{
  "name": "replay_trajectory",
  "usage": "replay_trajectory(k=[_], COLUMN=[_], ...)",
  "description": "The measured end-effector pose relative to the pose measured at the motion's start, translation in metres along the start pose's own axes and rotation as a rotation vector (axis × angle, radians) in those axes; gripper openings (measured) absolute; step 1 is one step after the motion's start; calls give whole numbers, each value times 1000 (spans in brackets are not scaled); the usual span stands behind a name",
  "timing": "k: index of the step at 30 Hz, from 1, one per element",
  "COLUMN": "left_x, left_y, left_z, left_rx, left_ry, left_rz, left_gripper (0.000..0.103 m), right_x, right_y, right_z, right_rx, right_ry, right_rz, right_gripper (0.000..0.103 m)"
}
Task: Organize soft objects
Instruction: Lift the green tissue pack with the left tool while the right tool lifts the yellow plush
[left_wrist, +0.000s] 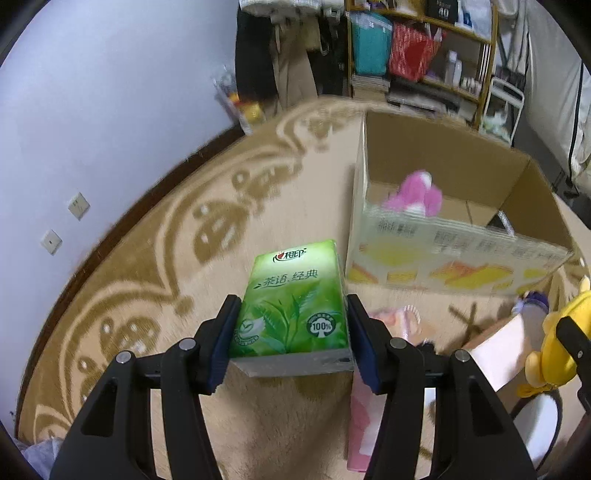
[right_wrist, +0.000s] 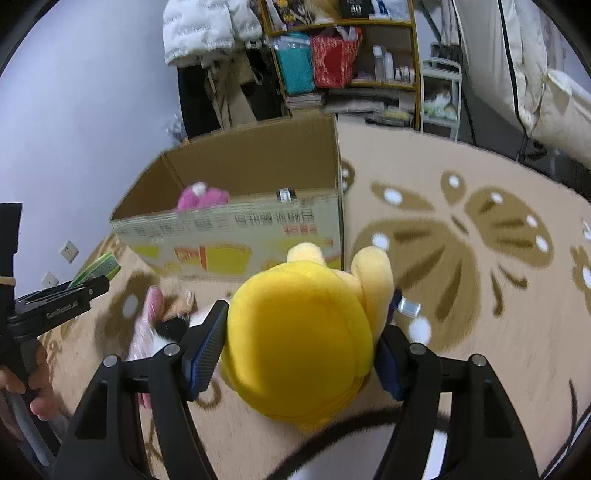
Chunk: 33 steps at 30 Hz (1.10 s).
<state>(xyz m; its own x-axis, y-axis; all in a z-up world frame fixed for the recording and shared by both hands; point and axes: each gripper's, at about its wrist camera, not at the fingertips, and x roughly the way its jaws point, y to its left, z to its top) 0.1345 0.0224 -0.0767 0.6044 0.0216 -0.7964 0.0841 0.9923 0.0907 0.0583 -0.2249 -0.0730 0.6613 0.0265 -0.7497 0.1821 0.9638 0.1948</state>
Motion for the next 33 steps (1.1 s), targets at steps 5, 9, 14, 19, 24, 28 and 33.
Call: replay_trajectory(k=[5, 9, 14, 19, 24, 28, 33], left_x=[-20, -39, -57, -64, -57, -53, -45], left_y=[1, -4, -13, -19, -21, -25, -33], left_z=[14, 26, 38, 50, 70, 85, 97], left_rx=[-18, 0, 29, 49, 40, 62, 83], left_ry=[-88, -169, -243, -278, -263, -284, -303], left_rz=[-24, -29, -27, -31, -68, -42, -28], left_gripper=[55, 55, 55, 55, 55, 56, 56], right_x=[-10, -17, -28, -38, -37, -32, -27], right_y=[3, 5, 12, 20, 27, 31, 36], right_z=[15, 22, 32, 55, 79, 98, 110], right_rx=[-28, -49, -77, -119, -163, -183, -203], right_ry=[-60, -98, -142, -191, -227, -255, -289], right_rz=[30, 48, 53, 62, 75, 85, 91], right_gripper=[75, 75, 75, 75, 75, 75, 76])
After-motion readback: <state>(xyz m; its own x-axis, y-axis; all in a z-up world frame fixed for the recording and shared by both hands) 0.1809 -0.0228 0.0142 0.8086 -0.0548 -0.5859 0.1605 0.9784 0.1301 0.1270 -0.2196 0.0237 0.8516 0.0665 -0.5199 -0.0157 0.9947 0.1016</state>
